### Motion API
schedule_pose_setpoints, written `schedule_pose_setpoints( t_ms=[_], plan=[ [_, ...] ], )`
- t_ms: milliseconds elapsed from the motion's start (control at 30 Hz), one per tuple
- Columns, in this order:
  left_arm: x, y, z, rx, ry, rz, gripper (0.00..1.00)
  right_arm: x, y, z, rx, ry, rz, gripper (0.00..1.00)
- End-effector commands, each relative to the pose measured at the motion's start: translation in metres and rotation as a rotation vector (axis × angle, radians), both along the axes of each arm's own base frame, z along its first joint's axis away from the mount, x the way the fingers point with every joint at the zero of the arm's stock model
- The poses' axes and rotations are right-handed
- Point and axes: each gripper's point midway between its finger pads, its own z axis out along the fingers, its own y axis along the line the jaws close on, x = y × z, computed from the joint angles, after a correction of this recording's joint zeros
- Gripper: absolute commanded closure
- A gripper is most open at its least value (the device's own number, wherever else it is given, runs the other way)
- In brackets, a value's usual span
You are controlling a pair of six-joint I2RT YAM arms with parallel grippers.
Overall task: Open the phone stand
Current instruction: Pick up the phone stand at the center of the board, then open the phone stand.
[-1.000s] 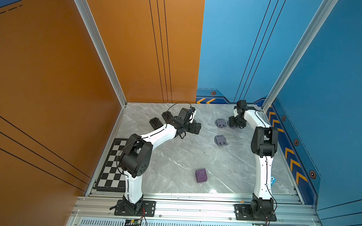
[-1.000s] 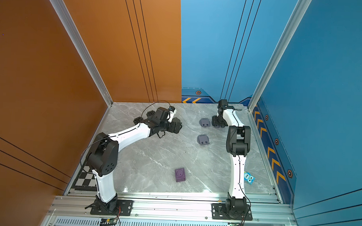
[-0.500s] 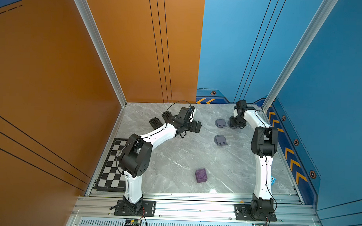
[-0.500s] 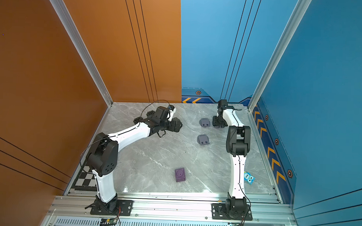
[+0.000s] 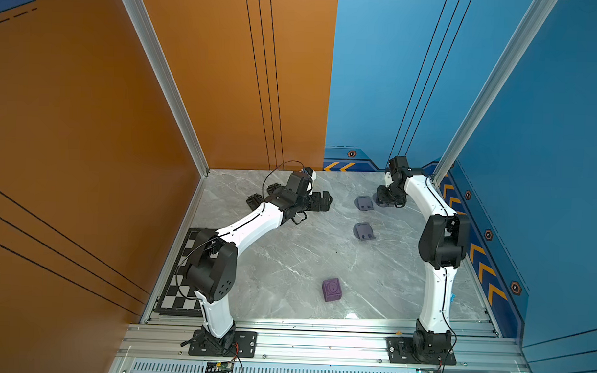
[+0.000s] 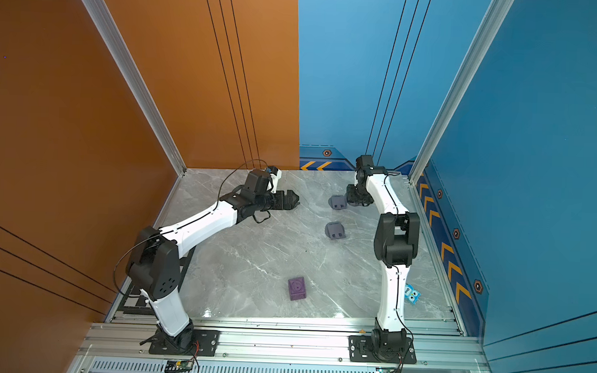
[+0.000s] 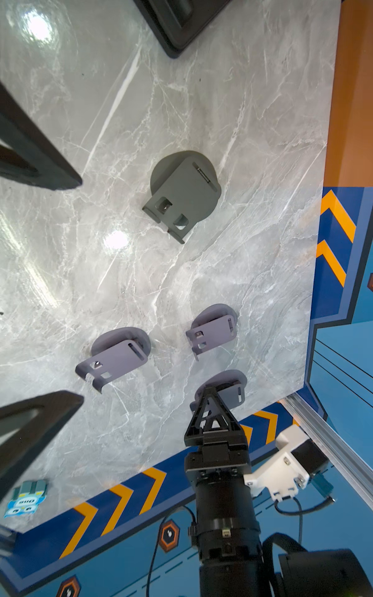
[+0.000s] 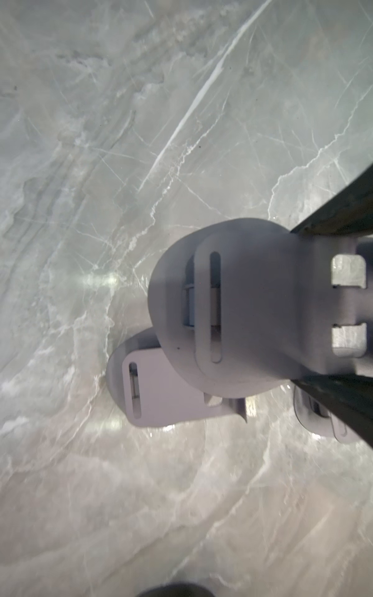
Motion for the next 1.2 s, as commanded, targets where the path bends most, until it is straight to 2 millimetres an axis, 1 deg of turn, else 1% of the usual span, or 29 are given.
schedule_pose_setpoints(
  t_ms=[0, 67, 100, 133, 233, 333, 367, 433, 467, 567, 633, 733, 900, 967, 1067, 1167],
  plan=[
    [-0.019, -0.005, 0.006, -0.059, 0.044, -0.073, 0.02, -0.021, 0.033, 0.023, 0.087, 0.004, 0.023, 0.76],
    [-0.025, -0.008, 0.009, -0.079, 0.050, -0.119, 0.02, -0.032, 0.059, 0.030, 0.103, 0.002, 0.067, 0.77],
    [-0.028, -0.010, 0.009, -0.085, 0.052, -0.139, 0.02, -0.037, 0.071, 0.028, 0.105, 0.011, 0.088, 0.77],
    [-0.030, -0.012, 0.010, -0.092, 0.053, -0.161, 0.02, -0.044, 0.086, 0.041, 0.113, -0.011, 0.117, 0.77],
    [-0.036, -0.019, 0.009, -0.114, 0.063, -0.230, 0.02, -0.062, 0.121, 0.053, 0.124, -0.024, 0.176, 0.77],
    [-0.042, -0.023, 0.007, -0.137, 0.080, -0.289, 0.02, -0.078, 0.146, 0.062, 0.135, -0.046, 0.206, 0.78],
    [-0.043, -0.023, 0.006, -0.145, 0.088, -0.298, 0.02, -0.080, 0.153, 0.068, 0.155, -0.069, 0.207, 0.78],
    [-0.043, -0.020, 0.005, -0.171, 0.093, -0.302, 0.01, -0.086, 0.160, 0.074, 0.181, -0.101, 0.199, 0.78],
    [-0.042, -0.018, 0.007, -0.199, 0.088, -0.297, 0.00, -0.092, 0.161, 0.071, 0.189, -0.099, 0.191, 0.78],
    [-0.036, -0.006, 0.006, -0.289, 0.086, -0.245, 0.03, -0.099, 0.167, 0.077, 0.234, -0.127, 0.177, 0.78],
    [-0.036, -0.002, 0.003, -0.331, 0.096, -0.237, 0.06, -0.104, 0.169, 0.080, 0.257, -0.143, 0.172, 0.78],
    [-0.041, -0.007, 0.000, -0.357, 0.120, -0.280, 0.10, -0.110, 0.175, 0.080, 0.299, -0.137, 0.179, 0.77],
    [-0.048, -0.011, -0.001, -0.370, 0.129, -0.311, 0.11, -0.121, 0.183, 0.071, 0.324, -0.105, 0.191, 0.77],
    [-0.049, -0.011, -0.003, -0.381, 0.134, -0.314, 0.11, -0.124, 0.188, 0.072, 0.344, -0.111, 0.192, 0.77],
    [-0.050, -0.012, -0.005, -0.384, 0.141, -0.314, 0.11, -0.127, 0.196, 0.079, 0.369, -0.134, 0.207, 0.77],
    [-0.050, -0.011, -0.008, -0.384, 0.147, -0.311, 0.11, -0.129, 0.200, 0.086, 0.368, -0.157, 0.214, 0.77]
  ],
)
